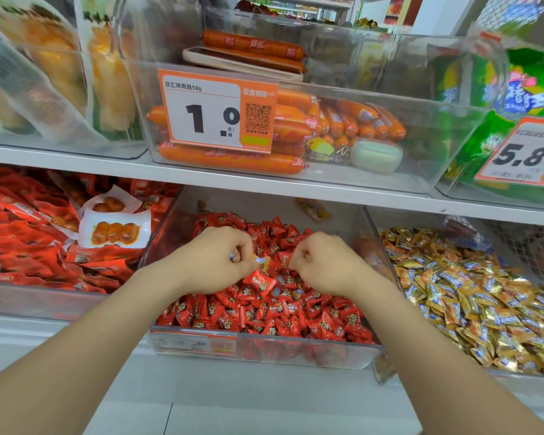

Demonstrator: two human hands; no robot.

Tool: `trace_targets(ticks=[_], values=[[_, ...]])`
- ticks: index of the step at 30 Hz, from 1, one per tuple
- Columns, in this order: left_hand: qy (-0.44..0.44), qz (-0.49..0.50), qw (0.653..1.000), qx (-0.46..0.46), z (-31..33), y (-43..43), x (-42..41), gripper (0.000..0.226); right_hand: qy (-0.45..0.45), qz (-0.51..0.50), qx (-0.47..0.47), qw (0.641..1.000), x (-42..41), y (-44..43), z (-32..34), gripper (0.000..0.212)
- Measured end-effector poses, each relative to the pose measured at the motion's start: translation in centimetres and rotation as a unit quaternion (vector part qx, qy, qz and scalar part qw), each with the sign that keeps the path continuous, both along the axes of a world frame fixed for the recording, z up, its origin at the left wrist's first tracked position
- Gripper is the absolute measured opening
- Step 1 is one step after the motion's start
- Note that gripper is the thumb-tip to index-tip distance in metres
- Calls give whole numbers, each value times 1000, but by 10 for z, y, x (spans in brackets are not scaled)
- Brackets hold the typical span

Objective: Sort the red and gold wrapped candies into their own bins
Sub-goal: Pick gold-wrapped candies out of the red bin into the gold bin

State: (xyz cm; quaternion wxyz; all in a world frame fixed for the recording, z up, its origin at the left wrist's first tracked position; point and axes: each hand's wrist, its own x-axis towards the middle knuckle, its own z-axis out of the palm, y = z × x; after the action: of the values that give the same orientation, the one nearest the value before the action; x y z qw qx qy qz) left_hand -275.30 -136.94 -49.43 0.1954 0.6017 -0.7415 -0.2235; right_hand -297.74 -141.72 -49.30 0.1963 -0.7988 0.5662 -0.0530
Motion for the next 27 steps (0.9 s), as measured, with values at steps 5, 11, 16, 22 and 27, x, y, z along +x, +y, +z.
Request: trace_targets(ticks=[5,11,16,22,27], values=[[-9,22,999,23,-2,0,-5,24,166,-25,-11,986,9,4,-7,41],[5,23,1000,7,6,4,-12,27,178,-4,-25,984,20,0,-15,39],[37,25,999,16,11,6,-14,25,0,-36,21,999,-1,-10,-4,22],[102,42,994,21,12,7,-28,21,-180,-33,23,983,-29,18,24,20],[182,49,981,48,10,9,-49,14,-357,-84,44,929,-43,43,35,9]])
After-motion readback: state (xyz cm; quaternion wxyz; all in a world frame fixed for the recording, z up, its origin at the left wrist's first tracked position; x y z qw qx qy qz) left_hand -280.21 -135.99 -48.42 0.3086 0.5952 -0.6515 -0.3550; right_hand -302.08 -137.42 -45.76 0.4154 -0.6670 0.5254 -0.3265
